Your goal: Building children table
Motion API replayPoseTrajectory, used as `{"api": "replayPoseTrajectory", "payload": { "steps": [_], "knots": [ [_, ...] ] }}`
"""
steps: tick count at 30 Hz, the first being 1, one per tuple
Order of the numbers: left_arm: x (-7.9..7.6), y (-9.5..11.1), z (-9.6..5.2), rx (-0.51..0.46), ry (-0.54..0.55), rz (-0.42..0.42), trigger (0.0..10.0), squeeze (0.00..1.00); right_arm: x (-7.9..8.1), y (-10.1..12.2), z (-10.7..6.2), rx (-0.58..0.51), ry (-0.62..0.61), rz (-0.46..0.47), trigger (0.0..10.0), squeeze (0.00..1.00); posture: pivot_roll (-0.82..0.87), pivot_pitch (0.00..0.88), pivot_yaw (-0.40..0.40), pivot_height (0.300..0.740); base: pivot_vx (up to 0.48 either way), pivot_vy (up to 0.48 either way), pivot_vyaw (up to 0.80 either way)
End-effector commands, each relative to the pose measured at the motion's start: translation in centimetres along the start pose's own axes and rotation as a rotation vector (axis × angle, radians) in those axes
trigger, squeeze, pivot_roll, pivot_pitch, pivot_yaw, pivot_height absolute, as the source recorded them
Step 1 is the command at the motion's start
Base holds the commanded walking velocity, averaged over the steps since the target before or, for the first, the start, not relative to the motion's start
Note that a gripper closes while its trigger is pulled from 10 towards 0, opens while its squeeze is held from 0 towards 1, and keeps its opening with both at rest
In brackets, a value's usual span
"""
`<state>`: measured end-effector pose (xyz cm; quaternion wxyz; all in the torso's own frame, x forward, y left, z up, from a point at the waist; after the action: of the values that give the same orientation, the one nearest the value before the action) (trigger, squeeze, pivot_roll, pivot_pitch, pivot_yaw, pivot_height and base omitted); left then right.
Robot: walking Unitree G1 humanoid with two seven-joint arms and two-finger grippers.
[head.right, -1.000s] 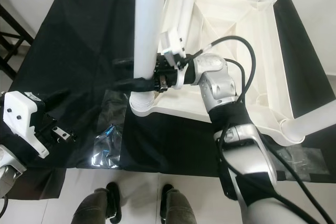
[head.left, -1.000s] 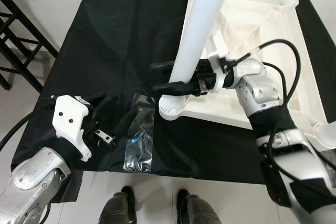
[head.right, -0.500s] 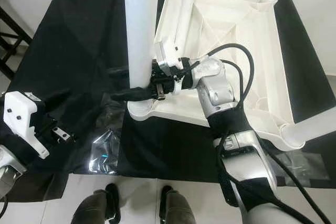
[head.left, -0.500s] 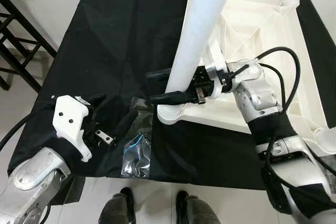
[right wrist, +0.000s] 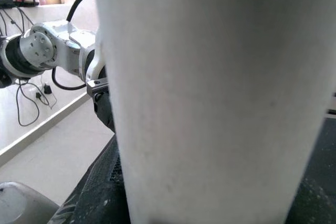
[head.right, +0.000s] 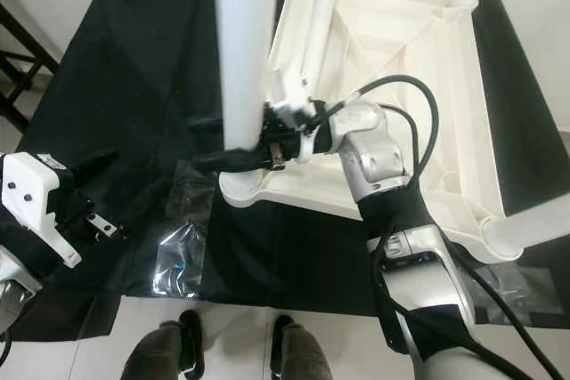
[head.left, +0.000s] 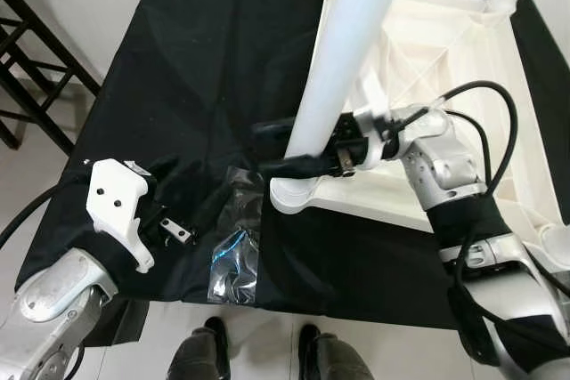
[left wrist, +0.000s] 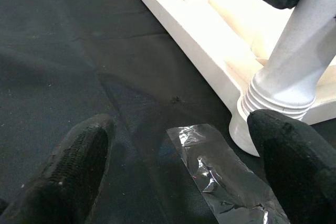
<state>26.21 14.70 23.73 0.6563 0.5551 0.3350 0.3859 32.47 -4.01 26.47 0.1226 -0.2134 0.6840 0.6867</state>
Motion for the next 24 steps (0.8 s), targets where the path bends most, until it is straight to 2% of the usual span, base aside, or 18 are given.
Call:
{"api": "replayPoseTrajectory", "payload": {
  "steps": [1, 5, 8, 12, 15, 22, 24],
  "knots": [
    [-0.2, -0.3, -0.2, 0.021, -0.010, -0.003, 10.0, 0.00, 1.2, -5.9, -1.9, 0.116, -0.132, 0.290, 10.0, 0.00, 0.12, 0.369, -0.077, 0.740, 0.000, 0.000, 0.00],
    [-0.1, -0.3, -0.2, 0.022, -0.011, -0.004, 10.0, 0.00, 1.5, -6.2, -2.2, 0.136, -0.148, 0.316, 10.0, 0.00, 0.12, 0.369, -0.075, 0.740, 0.000, 0.000, 0.00],
    [0.0, -0.3, -0.2, 0.024, -0.012, -0.003, 10.0, 0.00, 2.3, -6.6, -2.3, 0.160, -0.120, 0.328, 10.0, 0.00, 0.12, 0.368, -0.072, 0.740, 0.000, 0.000, 0.00],
    [0.0, -0.3, -0.2, 0.025, -0.012, -0.003, 10.0, 0.00, 2.2, -6.9, -2.4, 0.181, -0.128, 0.325, 10.0, 0.00, 0.12, 0.368, -0.071, 0.740, 0.000, 0.000, 0.00],
    [0.0, -0.3, -0.2, 0.025, -0.011, -0.003, 10.0, 0.00, 2.2, -6.9, -2.4, 0.201, -0.113, 0.311, 10.0, 0.00, 0.12, 0.368, -0.071, 0.740, 0.000, 0.000, 0.00],
    [-0.1, -0.3, -0.2, 0.024, -0.011, -0.005, 10.0, 0.00, 3.0, -7.5, -2.4, 0.327, -0.029, 0.203, 10.0, 0.00, 0.12, 0.372, -0.076, 0.740, 0.000, 0.000, 0.00],
    [-0.1, -0.3, -0.2, 0.023, -0.011, -0.006, 10.0, 0.00, 3.0, -7.5, -2.3, 0.327, -0.026, 0.202, 10.0, 0.00, 0.11, 0.371, -0.076, 0.740, 0.000, 0.000, 0.00]
  ]
}}
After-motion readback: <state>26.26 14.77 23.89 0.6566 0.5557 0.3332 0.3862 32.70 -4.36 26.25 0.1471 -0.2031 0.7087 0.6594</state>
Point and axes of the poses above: a point about 5 cm out from each wrist's last joint towards the gripper, its own z axis pointing out of the wrist towards the gripper, its own y axis along the axis of the wrist's last joint, x = y × z, the point moved 6 cm from there along z, pointing out of the wrist towards the gripper, and after that the axes turned 10 degrees about -z, right-handed, at the moved point
